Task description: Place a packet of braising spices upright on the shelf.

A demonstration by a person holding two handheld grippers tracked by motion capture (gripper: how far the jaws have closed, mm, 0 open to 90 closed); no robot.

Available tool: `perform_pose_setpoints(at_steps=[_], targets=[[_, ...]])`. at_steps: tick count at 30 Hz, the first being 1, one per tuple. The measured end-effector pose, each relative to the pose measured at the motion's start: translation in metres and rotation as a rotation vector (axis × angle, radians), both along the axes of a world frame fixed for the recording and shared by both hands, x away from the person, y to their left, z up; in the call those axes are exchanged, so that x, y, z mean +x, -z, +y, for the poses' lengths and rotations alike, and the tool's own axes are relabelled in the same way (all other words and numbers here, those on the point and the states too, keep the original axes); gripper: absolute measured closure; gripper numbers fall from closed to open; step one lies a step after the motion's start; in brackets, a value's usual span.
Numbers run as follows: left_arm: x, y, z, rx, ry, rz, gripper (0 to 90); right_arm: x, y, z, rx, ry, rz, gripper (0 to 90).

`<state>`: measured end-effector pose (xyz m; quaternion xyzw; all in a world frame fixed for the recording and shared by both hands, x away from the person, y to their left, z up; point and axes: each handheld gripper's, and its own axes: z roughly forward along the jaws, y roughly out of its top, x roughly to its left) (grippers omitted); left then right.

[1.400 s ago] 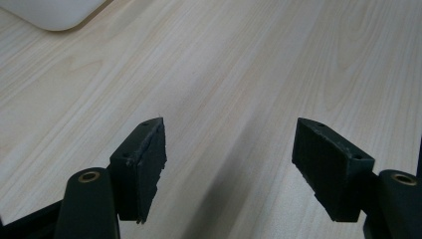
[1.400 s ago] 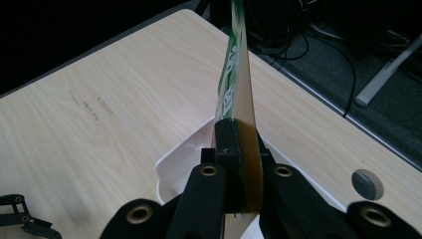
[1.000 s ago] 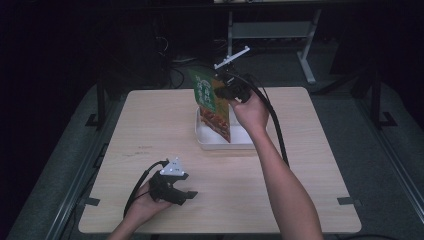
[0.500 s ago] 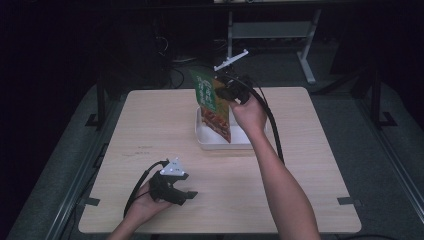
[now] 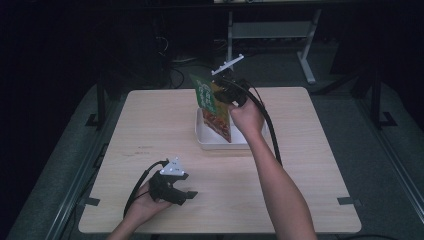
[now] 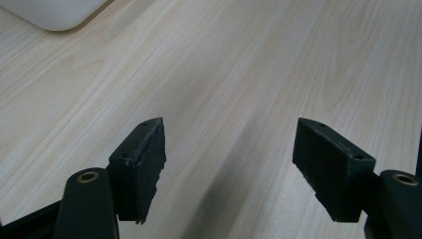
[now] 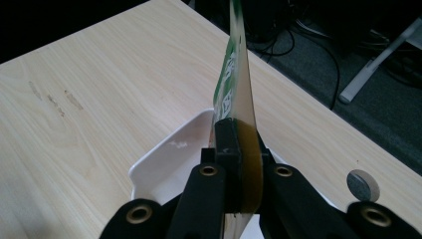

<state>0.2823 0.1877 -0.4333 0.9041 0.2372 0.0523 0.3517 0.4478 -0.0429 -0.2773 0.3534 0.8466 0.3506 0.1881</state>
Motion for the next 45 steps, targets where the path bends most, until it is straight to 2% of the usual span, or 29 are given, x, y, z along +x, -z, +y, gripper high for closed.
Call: perform_pose_setpoints(at_steps=[7,16,27,45], targets=[[0.0,0.0,0.0,0.001,-0.001,0.001,28.9,0.0,0.004,-0.002,0.007,-0.007,0.022,89.4],[0.0,0.0,0.0,0.002,-0.001,0.002,28.8,-0.003,0.003,-0.004,-0.007,-0.014,0.044,87.8],[0.0,0.001,-0.001,0.004,-0.001,0.002,28.9,-0.006,0.004,-0.013,-0.011,-0.011,0.052,88.0],[0.0,0.002,-0.002,0.009,0.0,0.003,28.8,-0.01,0.014,-0.034,0.027,0.0,0.086,88.5]])
